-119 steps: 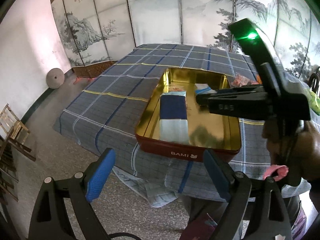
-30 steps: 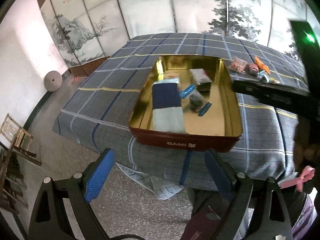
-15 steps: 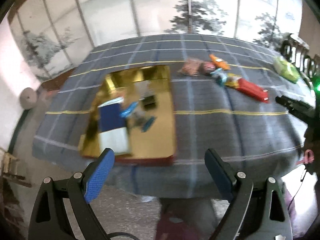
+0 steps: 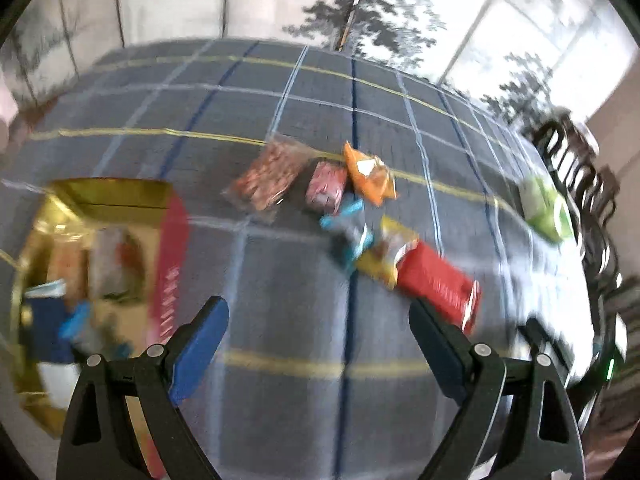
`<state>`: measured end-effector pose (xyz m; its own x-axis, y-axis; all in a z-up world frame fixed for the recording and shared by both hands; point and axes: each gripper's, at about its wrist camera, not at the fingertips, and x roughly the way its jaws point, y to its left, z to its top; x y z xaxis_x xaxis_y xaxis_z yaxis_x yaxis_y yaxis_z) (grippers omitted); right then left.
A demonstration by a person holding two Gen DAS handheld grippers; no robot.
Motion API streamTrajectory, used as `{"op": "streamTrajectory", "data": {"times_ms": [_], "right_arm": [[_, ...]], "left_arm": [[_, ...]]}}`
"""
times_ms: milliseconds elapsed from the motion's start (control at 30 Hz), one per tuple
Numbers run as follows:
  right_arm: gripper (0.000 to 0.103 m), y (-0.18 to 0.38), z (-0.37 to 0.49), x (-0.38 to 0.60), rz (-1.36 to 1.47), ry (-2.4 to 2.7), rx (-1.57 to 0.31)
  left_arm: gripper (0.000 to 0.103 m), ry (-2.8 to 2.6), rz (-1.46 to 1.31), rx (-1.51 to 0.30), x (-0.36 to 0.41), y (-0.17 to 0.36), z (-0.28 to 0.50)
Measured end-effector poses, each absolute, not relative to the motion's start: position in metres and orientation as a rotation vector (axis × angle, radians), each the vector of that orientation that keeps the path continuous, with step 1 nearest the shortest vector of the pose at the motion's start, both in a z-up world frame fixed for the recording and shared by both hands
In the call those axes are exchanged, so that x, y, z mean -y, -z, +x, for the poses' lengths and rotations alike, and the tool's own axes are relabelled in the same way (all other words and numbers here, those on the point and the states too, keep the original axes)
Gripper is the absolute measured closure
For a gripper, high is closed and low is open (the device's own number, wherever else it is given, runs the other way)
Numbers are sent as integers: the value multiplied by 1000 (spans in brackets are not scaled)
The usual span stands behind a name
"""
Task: Organize snacks
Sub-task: 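Move both grippers from the tin back toward the loose snacks, then grasp the blue-and-white wrapped candy with the left gripper and lift it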
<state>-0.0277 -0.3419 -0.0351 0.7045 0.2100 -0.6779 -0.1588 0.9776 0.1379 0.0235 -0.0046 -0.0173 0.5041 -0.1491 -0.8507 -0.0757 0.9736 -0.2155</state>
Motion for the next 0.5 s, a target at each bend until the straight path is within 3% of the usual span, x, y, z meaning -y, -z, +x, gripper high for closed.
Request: {"op": "streamTrajectory", "data": {"times_ms": [500], "right_arm": [[62, 32, -34, 338, 72, -300, -716]], "left_arm": [[15, -55, -359, -1102, 14, 55, 93]]}}
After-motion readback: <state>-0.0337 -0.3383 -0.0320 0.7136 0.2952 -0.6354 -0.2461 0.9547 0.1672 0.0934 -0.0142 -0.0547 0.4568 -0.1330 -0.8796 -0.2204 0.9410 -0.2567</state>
